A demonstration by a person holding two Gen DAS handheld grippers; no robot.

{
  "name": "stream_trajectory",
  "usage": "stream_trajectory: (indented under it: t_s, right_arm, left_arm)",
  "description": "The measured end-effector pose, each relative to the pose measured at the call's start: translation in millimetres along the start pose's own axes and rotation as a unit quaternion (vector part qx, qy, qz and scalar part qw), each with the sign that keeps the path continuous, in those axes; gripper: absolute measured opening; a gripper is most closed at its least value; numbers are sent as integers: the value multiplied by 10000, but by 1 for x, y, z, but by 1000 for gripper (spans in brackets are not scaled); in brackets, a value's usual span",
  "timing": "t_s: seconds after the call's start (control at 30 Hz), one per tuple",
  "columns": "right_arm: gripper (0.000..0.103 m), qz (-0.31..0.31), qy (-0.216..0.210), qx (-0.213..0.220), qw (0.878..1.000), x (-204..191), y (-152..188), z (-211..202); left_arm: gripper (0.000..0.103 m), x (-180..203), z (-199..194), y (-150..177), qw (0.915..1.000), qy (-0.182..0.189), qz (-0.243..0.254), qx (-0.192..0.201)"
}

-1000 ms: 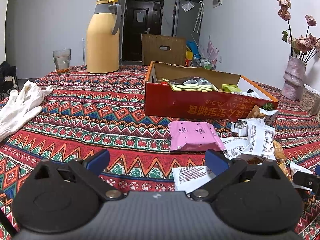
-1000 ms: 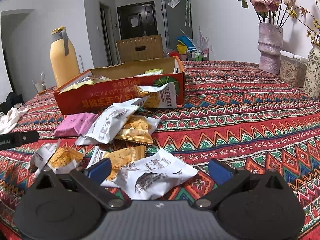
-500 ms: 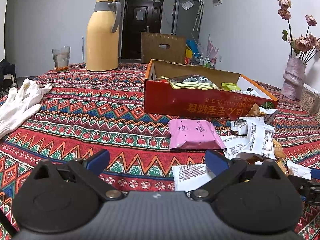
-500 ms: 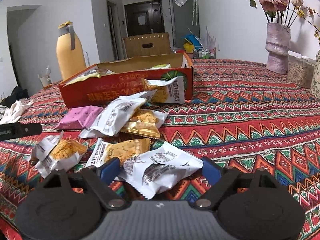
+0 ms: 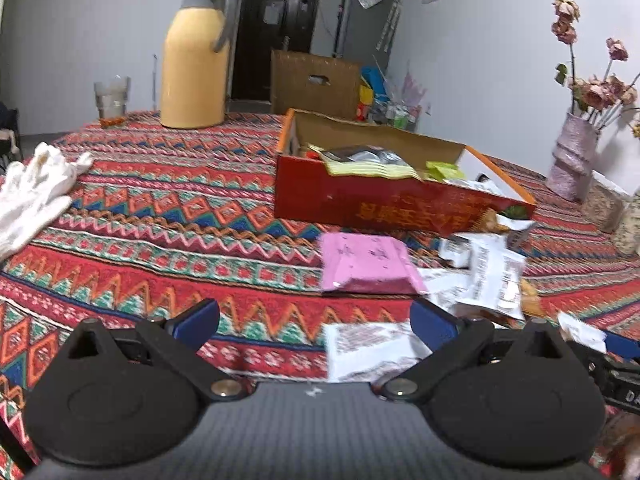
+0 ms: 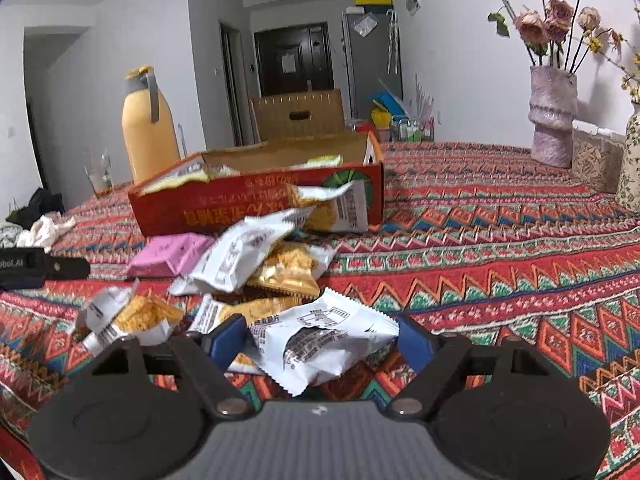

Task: Organize snacks
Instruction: 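Grasp a white printed packet with the right gripper while the left gripper grasps another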

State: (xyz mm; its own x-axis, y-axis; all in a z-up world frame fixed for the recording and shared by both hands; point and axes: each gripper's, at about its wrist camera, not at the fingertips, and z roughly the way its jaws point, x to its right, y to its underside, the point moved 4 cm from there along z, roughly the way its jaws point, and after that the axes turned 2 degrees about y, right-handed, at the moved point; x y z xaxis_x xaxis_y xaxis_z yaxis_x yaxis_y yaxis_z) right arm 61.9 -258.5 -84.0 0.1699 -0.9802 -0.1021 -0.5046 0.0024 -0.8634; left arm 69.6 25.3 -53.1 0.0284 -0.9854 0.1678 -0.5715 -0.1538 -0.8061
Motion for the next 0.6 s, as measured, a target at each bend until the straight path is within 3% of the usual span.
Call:
stream_trajectory:
  t_s: [0.17,0.43,0.6]
  right_arm:
    - [80,78,-9,141,9999,6,-3,-6]
    - [80,230,-60,152,9996,15,0,-5]
    - [81,271,-117,144,9995,17,1,-4]
  left_arm:
    - [103,16,7,5,9994,194,122,-275]
    - [103,14,30,13,9971,45,-163,-745]
    - [89,4,30,11,9971,-160,-115,-739]
